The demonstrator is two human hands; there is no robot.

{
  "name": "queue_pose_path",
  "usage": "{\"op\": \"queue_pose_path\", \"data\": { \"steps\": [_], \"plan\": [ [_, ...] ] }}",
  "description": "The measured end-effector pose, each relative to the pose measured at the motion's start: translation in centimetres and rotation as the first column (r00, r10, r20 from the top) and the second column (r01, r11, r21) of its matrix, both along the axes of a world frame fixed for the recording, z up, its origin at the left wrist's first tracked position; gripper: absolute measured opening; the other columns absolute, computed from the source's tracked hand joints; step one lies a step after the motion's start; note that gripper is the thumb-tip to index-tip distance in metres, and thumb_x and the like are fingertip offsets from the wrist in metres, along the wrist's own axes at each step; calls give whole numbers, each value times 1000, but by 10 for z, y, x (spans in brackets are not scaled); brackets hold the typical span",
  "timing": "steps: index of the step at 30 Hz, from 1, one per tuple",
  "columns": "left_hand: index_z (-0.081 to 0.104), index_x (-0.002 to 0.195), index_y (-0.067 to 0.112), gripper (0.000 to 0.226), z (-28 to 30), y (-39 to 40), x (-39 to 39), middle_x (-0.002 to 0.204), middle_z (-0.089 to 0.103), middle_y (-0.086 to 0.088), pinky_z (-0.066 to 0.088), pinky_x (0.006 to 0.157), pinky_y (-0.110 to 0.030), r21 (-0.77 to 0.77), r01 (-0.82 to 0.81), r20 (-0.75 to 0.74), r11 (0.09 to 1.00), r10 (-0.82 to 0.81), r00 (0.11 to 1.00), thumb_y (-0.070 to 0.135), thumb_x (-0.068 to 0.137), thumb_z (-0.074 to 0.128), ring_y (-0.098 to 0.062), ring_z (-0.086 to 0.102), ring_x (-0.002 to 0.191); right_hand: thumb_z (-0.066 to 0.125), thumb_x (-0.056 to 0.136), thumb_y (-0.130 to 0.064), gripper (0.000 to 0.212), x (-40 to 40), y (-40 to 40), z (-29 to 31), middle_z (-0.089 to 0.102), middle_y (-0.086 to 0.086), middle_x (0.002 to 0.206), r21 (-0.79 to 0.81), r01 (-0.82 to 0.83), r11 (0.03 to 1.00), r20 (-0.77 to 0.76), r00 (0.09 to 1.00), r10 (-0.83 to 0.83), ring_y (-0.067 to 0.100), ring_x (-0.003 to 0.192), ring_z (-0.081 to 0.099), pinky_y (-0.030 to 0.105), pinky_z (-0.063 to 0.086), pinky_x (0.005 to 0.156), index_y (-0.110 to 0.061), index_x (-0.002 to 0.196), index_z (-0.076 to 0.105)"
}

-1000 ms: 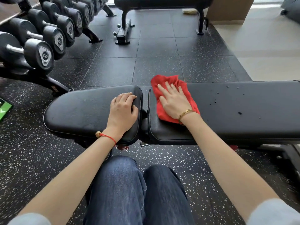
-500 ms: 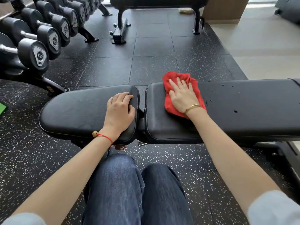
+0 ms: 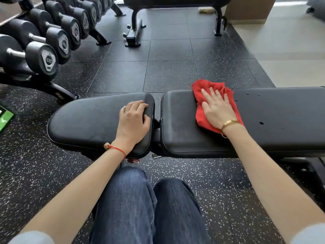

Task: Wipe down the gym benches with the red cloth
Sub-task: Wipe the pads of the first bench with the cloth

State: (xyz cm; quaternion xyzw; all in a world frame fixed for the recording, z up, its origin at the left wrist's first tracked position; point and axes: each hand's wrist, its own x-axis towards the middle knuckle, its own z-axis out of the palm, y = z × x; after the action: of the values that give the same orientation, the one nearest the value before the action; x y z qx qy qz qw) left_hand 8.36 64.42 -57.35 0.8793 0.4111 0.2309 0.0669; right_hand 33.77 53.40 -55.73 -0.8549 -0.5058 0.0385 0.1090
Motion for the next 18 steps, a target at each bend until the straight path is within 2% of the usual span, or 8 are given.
{"op": "queue_pose_path", "data": {
  "steps": [2, 5, 10, 13, 18],
  "plan": [
    [63, 121, 10, 36, 0, 0, 1, 132, 60, -5, 36, 110, -47, -1, -5, 4, 1000, 5, 1000, 14, 87, 55, -25, 50, 127, 28, 102, -27, 54, -10, 22, 1, 8, 12, 162, -6, -15, 1000, 13, 1000, 15, 27, 149, 8, 44, -2, 121, -22, 154, 15],
    [64, 121, 11, 36, 0, 0, 1, 132, 61, -5, 36, 110, -47, 2, -8, 11, 1000, 8, 1000, 14, 86, 56, -25, 51, 127, 29, 102, -29, 54, -45, 31, -1, 9, 10, 162, 17, -162, 987, 34, 986, 161, 26, 149, 9, 43, -2, 121, -23, 154, 16],
    [65, 120, 11, 35, -2, 1, 0, 132, 61, -5, 36, 110, -47, -2, -3, 26, 1000, 3, 1000, 13, 86, 57, -25, 52, 127, 33, 101, -29, 54, -69, -20, -7, 14, 2, 161, 66, -348, 935, 38, 937, 346, 19, 149, 11, 38, -1, 122, -29, 153, 18],
    [64, 121, 11, 35, -3, 1, -1, 132, 61, -5, 36, 110, -47, -1, -3, 28, 1000, 3, 1000, 14, 86, 57, -25, 52, 127, 34, 101, -27, 54, -43, -42, -9, 15, 2, 161, 76, -283, 956, 18, 959, 283, 19, 149, 12, 40, 0, 122, -29, 152, 18],
    [64, 120, 10, 35, -1, 1, 0, 130, 62, -6, 36, 110, -47, 12, -3, 21, 1000, 3, 1000, 12, 85, 57, -27, 52, 126, 28, 102, -27, 53, 4, -12, -2, 10, 11, 162, 4, -4, 1000, 20, 1000, 4, 26, 149, 9, 43, -4, 120, -23, 154, 15]
  ]
}}
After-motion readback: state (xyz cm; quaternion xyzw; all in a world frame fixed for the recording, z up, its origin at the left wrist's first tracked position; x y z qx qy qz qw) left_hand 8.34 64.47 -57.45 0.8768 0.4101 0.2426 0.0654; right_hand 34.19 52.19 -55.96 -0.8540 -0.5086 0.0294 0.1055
